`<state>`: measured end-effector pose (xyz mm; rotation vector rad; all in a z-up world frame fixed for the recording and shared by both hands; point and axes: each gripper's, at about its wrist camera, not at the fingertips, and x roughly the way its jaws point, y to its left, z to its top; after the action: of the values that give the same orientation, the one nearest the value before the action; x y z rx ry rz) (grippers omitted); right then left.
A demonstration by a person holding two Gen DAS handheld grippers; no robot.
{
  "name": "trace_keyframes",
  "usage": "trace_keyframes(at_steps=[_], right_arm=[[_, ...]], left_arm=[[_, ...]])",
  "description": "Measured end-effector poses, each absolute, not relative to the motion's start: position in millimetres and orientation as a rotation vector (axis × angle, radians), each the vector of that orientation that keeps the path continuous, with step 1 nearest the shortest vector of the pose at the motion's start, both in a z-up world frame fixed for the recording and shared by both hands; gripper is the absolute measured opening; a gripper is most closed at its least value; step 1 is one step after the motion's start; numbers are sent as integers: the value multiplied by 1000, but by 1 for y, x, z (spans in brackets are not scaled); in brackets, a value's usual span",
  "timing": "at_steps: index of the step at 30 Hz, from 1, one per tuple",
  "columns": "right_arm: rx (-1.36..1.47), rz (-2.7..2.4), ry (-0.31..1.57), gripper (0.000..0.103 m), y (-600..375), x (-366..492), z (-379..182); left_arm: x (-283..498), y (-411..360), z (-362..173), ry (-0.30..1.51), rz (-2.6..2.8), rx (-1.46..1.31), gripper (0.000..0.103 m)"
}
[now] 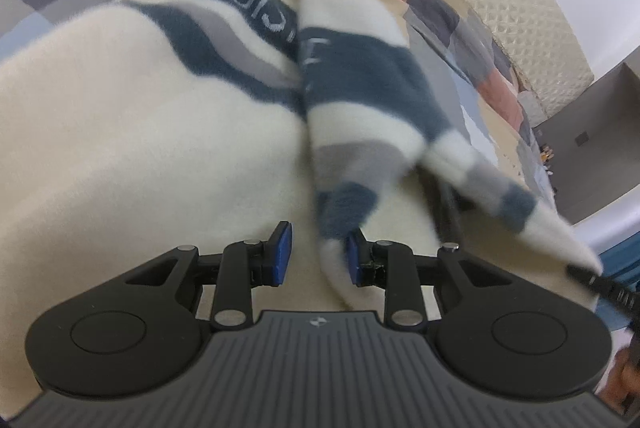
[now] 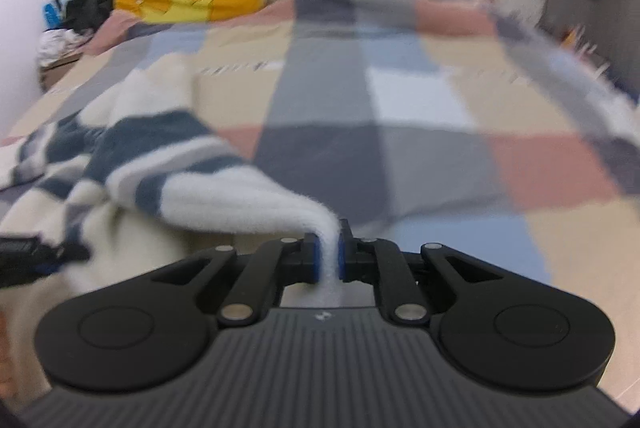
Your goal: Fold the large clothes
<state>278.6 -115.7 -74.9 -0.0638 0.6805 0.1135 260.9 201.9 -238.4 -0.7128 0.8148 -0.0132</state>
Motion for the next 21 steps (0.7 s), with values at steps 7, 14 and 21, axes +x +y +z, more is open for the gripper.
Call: trace_keyframes(at_steps=[7,14,21], right_arm=[[-330,2,553,11,-126,341,-18],[-455,-136,463,11,-147,414,36],[-507,-258,344,11,-192,463,31]], left_arm=[[261,195,-230,740,-190,-785,38],[261,172,-223,696,-376,-810,43],[268,150,-236,759,-413,-743,43]])
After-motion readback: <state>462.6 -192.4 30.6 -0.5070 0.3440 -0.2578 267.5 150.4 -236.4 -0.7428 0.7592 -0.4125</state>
